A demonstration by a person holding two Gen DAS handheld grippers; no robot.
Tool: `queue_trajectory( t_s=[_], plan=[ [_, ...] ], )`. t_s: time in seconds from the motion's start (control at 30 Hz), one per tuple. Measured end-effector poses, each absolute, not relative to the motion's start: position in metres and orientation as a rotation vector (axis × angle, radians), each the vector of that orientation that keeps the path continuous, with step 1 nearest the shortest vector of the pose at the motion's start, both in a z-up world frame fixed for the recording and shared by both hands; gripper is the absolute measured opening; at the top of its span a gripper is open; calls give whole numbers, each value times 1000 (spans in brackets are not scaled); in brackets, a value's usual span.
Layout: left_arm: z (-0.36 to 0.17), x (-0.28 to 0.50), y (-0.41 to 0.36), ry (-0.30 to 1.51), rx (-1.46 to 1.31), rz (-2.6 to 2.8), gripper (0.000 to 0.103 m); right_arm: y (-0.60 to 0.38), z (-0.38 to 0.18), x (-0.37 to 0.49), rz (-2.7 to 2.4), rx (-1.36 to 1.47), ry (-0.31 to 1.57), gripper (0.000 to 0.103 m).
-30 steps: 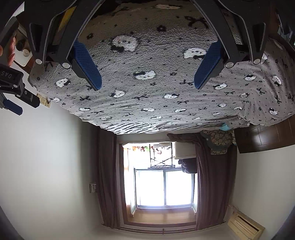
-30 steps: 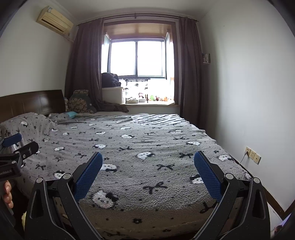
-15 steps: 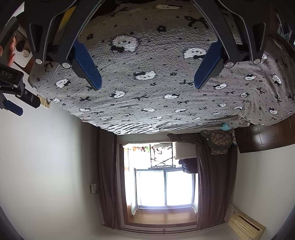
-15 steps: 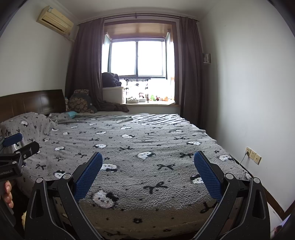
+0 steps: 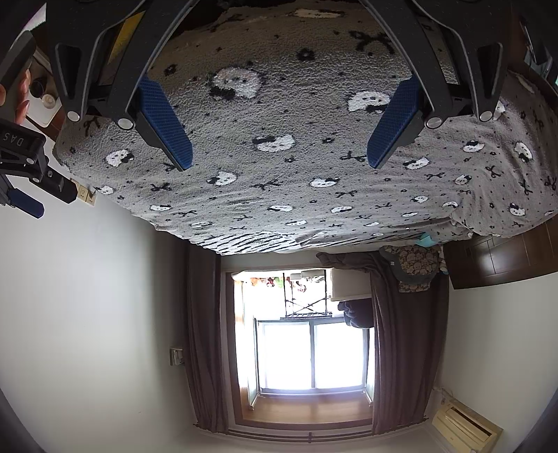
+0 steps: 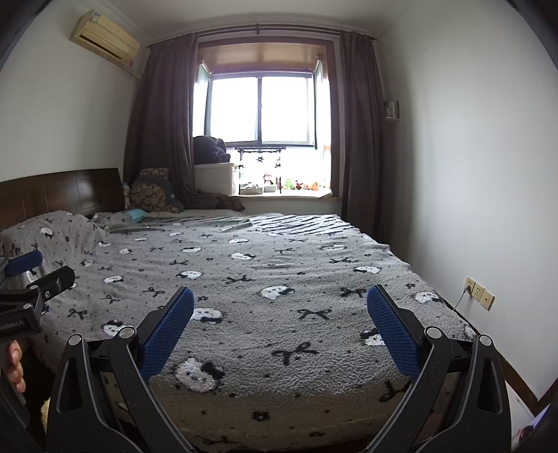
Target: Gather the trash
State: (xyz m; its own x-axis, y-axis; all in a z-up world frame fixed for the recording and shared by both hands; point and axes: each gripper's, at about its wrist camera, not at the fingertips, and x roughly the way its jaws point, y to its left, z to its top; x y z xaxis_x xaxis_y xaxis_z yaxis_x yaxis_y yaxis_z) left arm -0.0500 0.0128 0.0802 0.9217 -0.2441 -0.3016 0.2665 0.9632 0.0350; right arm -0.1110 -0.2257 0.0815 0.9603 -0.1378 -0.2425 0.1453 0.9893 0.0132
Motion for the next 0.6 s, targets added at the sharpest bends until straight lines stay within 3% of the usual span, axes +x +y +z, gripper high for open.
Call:
queue_trajectory(
  t_s=[0.6],
  plan=[
    [81, -50, 15, 301, 78, -267, 95, -225, 79, -111, -139, 29, 246, 99]
  ],
)
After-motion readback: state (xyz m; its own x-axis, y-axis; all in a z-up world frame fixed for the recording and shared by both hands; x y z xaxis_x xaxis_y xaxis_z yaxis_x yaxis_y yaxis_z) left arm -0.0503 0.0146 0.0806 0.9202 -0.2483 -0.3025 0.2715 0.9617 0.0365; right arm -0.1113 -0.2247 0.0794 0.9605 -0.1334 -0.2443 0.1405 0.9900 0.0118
